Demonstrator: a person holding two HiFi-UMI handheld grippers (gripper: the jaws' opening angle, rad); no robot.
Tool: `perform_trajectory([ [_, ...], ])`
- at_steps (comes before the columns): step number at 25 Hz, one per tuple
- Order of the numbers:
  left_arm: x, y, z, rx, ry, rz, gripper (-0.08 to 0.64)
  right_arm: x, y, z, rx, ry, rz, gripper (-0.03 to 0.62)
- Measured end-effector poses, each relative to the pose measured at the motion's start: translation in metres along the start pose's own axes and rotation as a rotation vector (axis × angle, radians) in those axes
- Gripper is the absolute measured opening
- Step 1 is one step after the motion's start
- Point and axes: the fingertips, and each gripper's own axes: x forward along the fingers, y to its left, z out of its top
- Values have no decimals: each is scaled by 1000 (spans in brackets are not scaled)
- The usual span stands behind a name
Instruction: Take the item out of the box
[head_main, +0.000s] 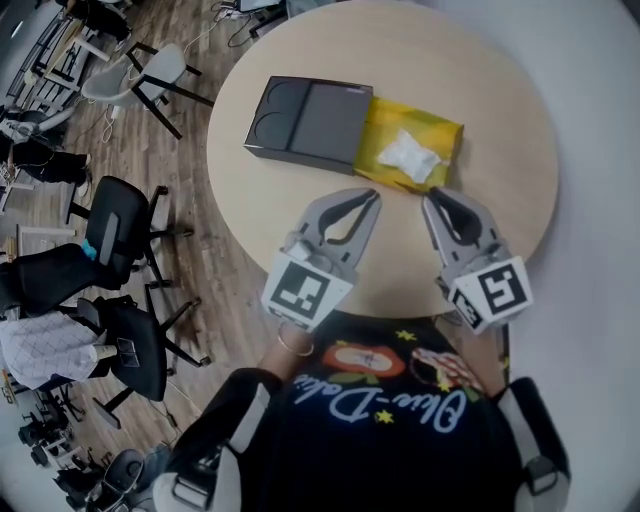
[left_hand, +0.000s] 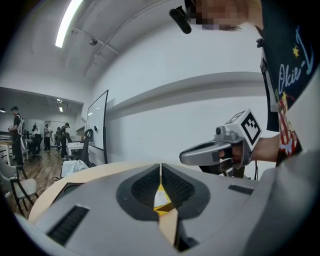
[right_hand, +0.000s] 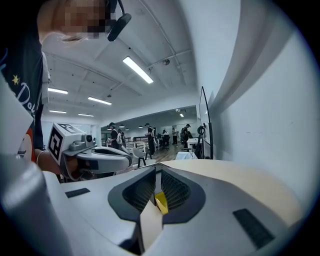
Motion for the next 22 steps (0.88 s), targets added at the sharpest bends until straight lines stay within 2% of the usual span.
perform_trajectory([
  [10,5,31,-17,-40,30,9,-6,38,-17,-24,13,98,3,25],
  [18,11,55,-30,-65,41,25,-6,66,-28,-44,-24,167,13,45],
  [22,16,63,-34,-76,53,17,-6,77,-31,-59,-54,281,8,58],
])
